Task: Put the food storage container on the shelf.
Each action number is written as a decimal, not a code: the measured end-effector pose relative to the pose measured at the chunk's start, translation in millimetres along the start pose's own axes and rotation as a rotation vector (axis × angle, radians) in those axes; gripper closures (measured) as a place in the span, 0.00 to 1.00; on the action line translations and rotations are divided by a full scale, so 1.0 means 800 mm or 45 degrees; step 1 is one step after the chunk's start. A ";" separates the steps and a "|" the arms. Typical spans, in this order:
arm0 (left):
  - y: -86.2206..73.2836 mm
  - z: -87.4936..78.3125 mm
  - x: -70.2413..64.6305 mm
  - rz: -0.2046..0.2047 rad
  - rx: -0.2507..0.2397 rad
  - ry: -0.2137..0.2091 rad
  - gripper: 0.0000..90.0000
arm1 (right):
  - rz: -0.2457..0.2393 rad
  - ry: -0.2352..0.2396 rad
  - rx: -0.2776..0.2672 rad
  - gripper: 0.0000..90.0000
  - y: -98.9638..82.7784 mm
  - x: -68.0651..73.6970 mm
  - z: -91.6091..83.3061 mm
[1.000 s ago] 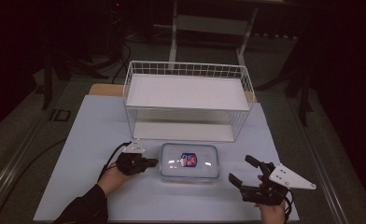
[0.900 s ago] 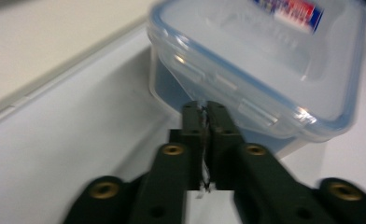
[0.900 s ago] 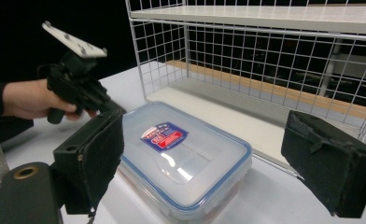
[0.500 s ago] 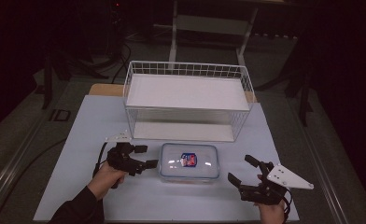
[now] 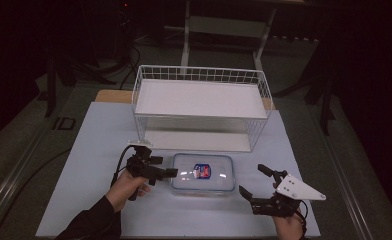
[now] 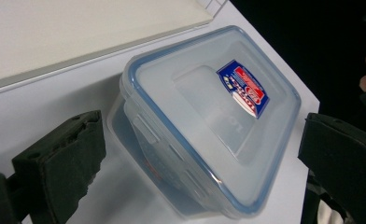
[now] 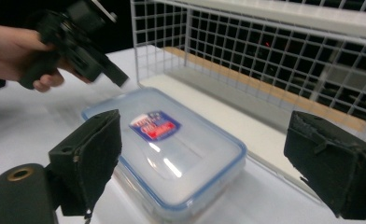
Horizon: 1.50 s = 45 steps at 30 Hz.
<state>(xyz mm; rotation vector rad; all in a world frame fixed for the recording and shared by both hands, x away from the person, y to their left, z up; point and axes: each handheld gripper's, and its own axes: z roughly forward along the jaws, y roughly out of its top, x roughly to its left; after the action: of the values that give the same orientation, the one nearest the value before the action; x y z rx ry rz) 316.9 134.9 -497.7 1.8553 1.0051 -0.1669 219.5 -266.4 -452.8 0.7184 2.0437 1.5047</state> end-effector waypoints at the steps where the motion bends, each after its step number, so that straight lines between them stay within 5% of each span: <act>1: 0.001 0.002 0.001 -0.020 0.012 -0.006 0.01 | -0.014 0.016 -0.021 0.12 0.001 0.000 0.001; 7: 0.004 0.014 0.012 -0.128 0.080 -0.033 0.01 | -0.066 0.014 -0.016 0.17 0.009 0.002 0.002; 10: 0.003 0.019 0.017 -0.169 0.123 -0.036 0.01 | -0.035 0.050 0.008 0.16 0.010 0.000 0.003; 13: 0.002 0.024 0.019 -0.241 0.162 0.016 0.13 | 0.067 0.043 0.061 0.15 0.010 -0.002 0.004; 22: -0.002 0.030 0.030 -0.385 0.213 -0.038 0.24 | 0.066 0.083 0.081 0.12 0.012 0.001 0.004; 25: -0.004 0.029 0.034 -0.420 0.211 -0.112 0.32 | 0.081 0.075 0.082 0.12 0.010 0.000 0.005; 28: -0.004 0.029 0.034 -0.414 0.217 -0.158 0.43 | 0.073 0.031 0.105 0.11 0.008 0.002 0.008; 33: -0.005 0.026 0.040 -0.432 0.209 -0.202 0.49 | 0.099 0.081 0.178 0.11 0.001 0.002 0.017; 41: -0.007 0.021 0.036 -0.398 0.191 -0.227 0.56 | 0.275 0.133 0.298 0.11 -0.018 -0.025 0.040; 42: -0.007 0.018 0.027 -0.346 0.188 -0.216 0.56 | 0.275 0.133 0.298 0.12 -0.018 -0.025 0.040; 43: -0.008 0.017 0.026 -0.330 0.188 -0.213 0.57 | 0.381 0.177 0.339 0.14 -0.027 -0.040 0.051; 45: -0.009 0.016 0.023 -0.307 0.182 -0.216 0.58 | 0.419 0.194 0.355 0.14 -0.031 -0.046 0.056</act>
<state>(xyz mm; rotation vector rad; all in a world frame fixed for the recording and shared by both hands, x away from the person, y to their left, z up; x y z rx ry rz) 327.5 136.1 -518.2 1.8075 1.1188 -0.5441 273.9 -266.0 -485.7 1.1262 2.3703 1.4984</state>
